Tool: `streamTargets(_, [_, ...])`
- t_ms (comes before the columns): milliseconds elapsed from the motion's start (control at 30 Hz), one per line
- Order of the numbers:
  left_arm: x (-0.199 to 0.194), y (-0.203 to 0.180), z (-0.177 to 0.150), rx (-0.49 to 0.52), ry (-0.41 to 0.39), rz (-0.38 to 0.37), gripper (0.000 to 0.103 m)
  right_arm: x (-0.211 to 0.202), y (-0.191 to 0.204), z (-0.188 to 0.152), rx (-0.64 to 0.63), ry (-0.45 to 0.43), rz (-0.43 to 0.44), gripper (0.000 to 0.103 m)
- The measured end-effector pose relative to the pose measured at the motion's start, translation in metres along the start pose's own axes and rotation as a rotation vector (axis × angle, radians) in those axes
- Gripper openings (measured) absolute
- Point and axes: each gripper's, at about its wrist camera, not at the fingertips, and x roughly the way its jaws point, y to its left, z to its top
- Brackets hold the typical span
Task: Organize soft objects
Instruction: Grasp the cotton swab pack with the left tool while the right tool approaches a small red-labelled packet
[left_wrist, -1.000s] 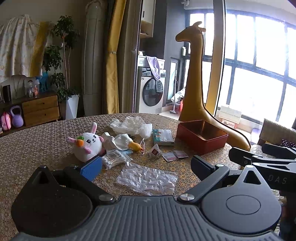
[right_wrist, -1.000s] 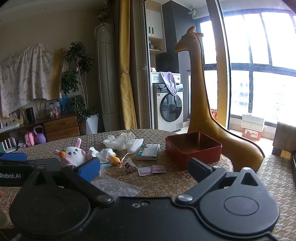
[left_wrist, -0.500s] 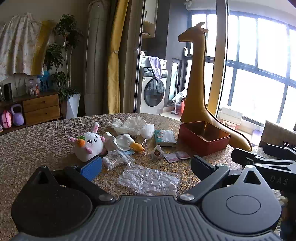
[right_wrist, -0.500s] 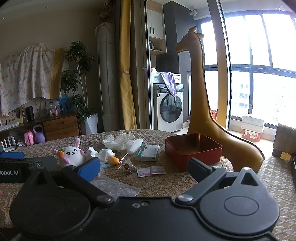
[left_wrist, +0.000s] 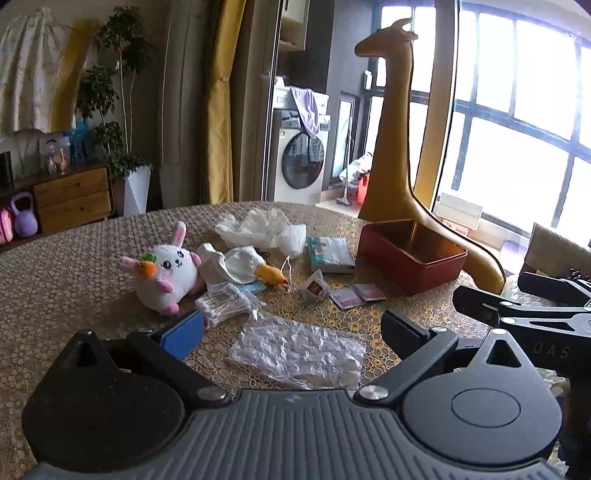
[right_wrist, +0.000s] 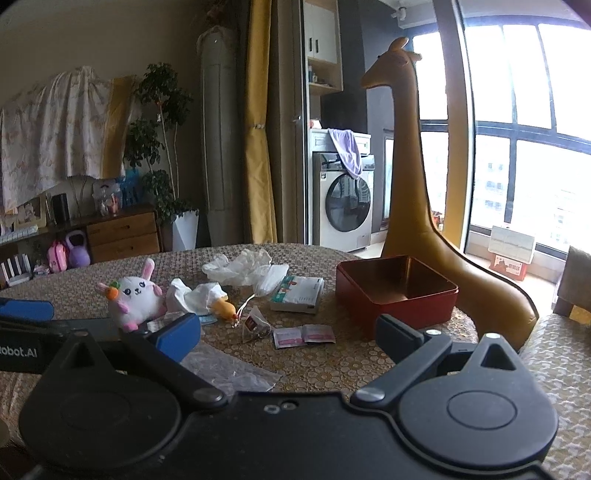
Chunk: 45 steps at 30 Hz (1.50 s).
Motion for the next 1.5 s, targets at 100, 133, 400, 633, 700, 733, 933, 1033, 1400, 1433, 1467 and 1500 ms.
streamTargets(100, [0.013,0.008,0.000,-0.019,0.035,0.006,0.103,0.011,0.001,-0.002,-0.004,0.024,0.007,0.100])
streamTargets(133, [0.017,0.010,0.001,-0.025,0.044,0.009,0.103,0.016,0.001,-0.002,-0.008,0.032,0.009,0.100])
streamTargets(400, [0.051,0.028,0.007,-0.055,0.088,0.061,0.103,0.049,0.005,-0.001,-0.034,0.087,0.048,0.100])
streamTargets(633, [0.096,0.041,0.021,-0.079,0.127,0.060,0.103,0.094,0.009,0.006,-0.120,0.179,0.130,0.097])
streamTargets(700, [0.109,0.044,0.021,-0.081,0.132,0.072,0.103,0.107,0.011,0.008,-0.150,0.195,0.147,0.096])
streamTargets(733, [0.117,0.046,0.021,-0.072,0.135,0.085,0.103,0.114,0.011,0.009,-0.160,0.209,0.159,0.094])
streamTargets(933, [0.162,0.058,0.017,-0.052,0.166,0.125,0.103,0.156,0.010,0.013,-0.205,0.262,0.198,0.087])
streamTargets(1033, [0.180,0.069,0.017,-0.107,0.202,0.133,0.103,0.176,0.012,0.013,-0.231,0.286,0.211,0.083])
streamTargets(1400, [0.234,0.077,0.016,-0.210,0.298,0.222,0.103,0.227,0.030,-0.002,-0.333,0.336,0.228,0.072])
streamTargets(1433, [0.237,0.078,0.016,-0.215,0.301,0.227,0.103,0.230,0.030,-0.003,-0.332,0.338,0.227,0.071])
streamTargets(1467, [0.241,0.078,0.015,-0.217,0.304,0.233,0.103,0.233,0.031,-0.004,-0.330,0.339,0.227,0.069])
streamTargets(1500, [0.243,0.079,0.015,-0.222,0.307,0.245,0.103,0.235,0.031,-0.006,-0.328,0.343,0.227,0.068])
